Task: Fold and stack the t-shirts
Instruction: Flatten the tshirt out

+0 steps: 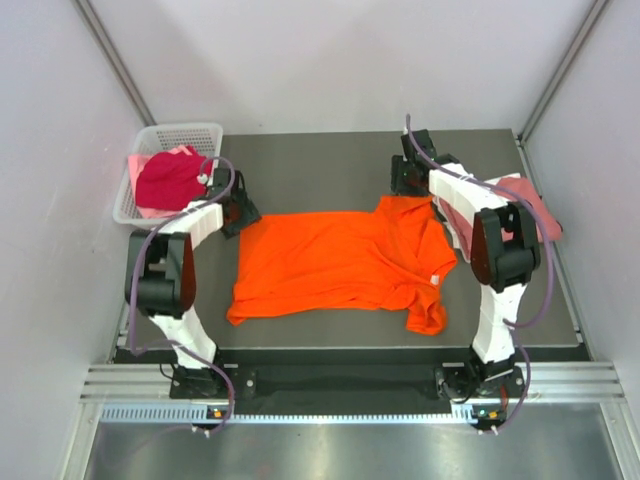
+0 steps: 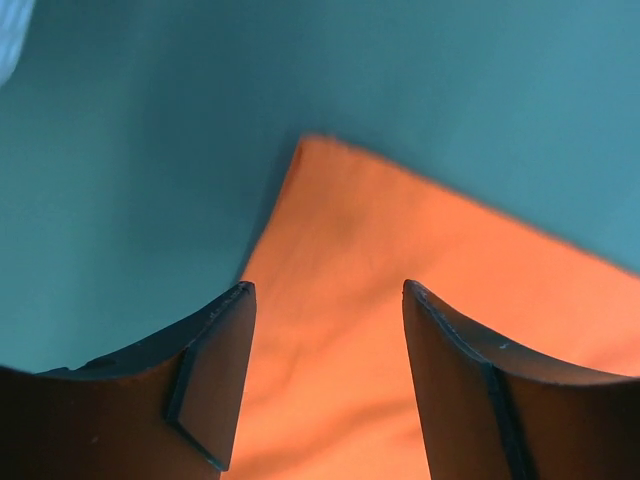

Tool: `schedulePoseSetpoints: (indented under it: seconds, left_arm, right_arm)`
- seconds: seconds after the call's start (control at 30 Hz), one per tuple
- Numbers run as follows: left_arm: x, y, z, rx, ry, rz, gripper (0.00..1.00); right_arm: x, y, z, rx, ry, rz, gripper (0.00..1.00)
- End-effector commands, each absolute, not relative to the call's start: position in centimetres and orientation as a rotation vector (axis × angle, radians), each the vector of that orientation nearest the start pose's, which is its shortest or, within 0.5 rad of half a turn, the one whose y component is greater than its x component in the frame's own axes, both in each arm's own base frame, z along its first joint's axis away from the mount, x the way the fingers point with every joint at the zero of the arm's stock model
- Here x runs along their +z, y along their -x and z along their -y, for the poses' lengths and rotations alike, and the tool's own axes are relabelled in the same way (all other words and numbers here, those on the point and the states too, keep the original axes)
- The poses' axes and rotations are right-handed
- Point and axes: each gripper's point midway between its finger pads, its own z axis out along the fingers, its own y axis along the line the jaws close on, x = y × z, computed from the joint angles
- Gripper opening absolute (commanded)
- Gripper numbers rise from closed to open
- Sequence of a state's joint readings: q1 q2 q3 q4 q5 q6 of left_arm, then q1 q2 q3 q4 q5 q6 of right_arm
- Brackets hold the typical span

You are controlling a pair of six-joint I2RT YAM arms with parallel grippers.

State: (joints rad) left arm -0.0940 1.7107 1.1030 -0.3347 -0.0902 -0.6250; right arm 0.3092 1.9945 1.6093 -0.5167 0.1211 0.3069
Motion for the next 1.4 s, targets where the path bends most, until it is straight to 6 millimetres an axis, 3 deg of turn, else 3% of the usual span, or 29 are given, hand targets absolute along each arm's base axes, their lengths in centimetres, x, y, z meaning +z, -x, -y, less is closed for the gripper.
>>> schedulePoseSetpoints:
  seconds: [0.0,0.03,0.3,0.37,0.4,0.5,0.7,0.8,0.93,1.07,1.17,1.37]
  left_arm:
    - [6.9,-44.8,3.6,-0.098,0.686,-2.361,0.65]
    - [5.7,-45.1,3.3,-0.068,0.692,-2.380,0.65]
    - [3.1,-47.6,2.4,0.010,0.712,-2.409,0.62]
    - [2.6,-47.6,2.4,0.005,0.708,-2.424,0.54]
    - [2.4,-47.5,2.4,0.008,0.711,-2.429,0.43]
    - [2.2,-46.8,2.7,-0.012,0.712,-2.439,0.31]
    - [3.2,-45.6,3.5,-0.082,0.697,-2.424,0.44]
    - [3.7,-45.3,3.4,-0.079,0.689,-2.418,0.41]
    - [2.7,-44.6,3.8,-0.097,0.686,-2.445,0.37]
    - [1.7,-44.5,3.8,-0.097,0.690,-2.455,0.00]
    - [2.5,-44.1,2.6,-0.037,0.717,-2.425,0.00]
    - [6.4,-43.0,-0.8,-0.030,0.825,-2.286,0.00]
  right_arm:
    - [11.3,-49.8,-14.3,0.133,-0.043,-2.421,0.52]
    - [11.2,-49.9,-14.2,0.133,-0.041,-2.423,0.52]
    - [10.4,-50.0,-13.2,0.161,-0.041,-2.424,0.52]
    - [10.5,-49.8,-13.2,0.166,-0.042,-2.422,0.52]
    - [10.3,-49.8,-13.0,0.162,-0.046,-2.424,0.51]
    - [10.3,-49.7,-12.8,0.163,-0.048,-2.426,0.52]
    - [10.1,-49.6,-12.5,0.174,-0.059,-2.432,0.52]
    - [10.1,-49.5,-12.4,0.175,-0.065,-2.434,0.52]
    - [10.3,-49.5,-12.1,0.166,-0.071,-2.431,0.54]
    - [10.2,-49.4,-11.5,0.152,-0.080,-2.431,0.58]
    - [9.9,-49.7,-11.4,0.152,-0.084,-2.437,0.58]
    - [8.4,-50.5,-11.5,0.143,-0.092,-2.468,0.58]
